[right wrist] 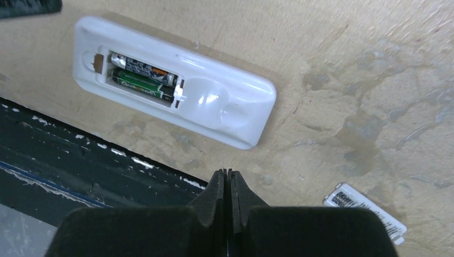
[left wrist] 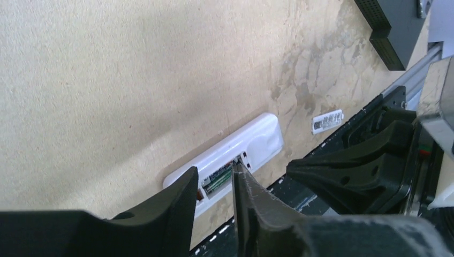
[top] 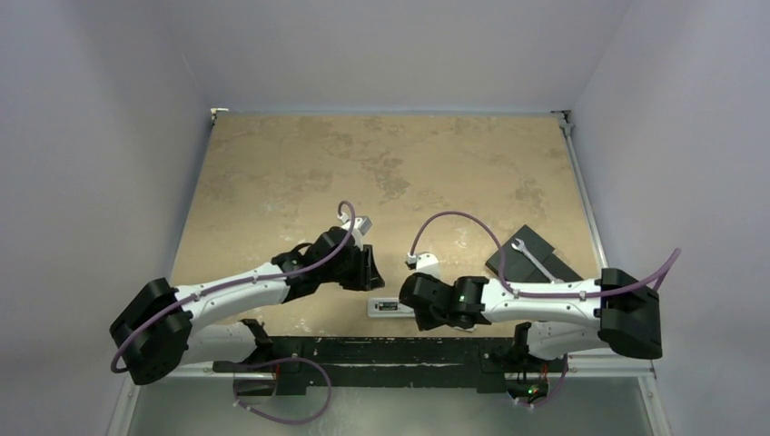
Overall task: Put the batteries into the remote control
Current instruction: Load the battery into the remote control, then adjust the remote control at the center of the board.
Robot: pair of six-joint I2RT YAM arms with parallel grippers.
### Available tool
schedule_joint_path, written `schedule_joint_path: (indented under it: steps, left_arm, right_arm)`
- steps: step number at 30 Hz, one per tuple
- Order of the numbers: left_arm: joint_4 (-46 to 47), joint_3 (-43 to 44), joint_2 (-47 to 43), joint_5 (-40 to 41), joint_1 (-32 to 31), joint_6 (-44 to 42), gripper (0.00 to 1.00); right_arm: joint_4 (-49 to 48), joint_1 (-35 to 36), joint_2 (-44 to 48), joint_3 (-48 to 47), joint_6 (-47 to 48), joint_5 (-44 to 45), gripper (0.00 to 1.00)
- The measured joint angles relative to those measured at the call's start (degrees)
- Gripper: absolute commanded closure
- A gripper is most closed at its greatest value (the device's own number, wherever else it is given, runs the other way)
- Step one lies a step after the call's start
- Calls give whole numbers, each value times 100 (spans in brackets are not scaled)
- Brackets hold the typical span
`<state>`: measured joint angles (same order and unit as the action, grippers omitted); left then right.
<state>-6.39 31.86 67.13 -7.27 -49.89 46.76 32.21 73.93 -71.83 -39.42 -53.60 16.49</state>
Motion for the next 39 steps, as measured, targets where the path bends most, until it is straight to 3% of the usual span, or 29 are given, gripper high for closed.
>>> schedule_joint_path:
  steps: [3,20,39]
  left_arm:
    - [-17,173,282,59,0,-118,100]
    - [94,380,1443,129,0,-358,100]
    - [-96,166,1357,-173,0,-437,100]
  right_arm:
    - [-173,0,-2,162,-70,-109,100]
    - [-546,-13,-553,234,-190,-94,100]
    - [-490,-409,-1054,-208,-81,131,100]
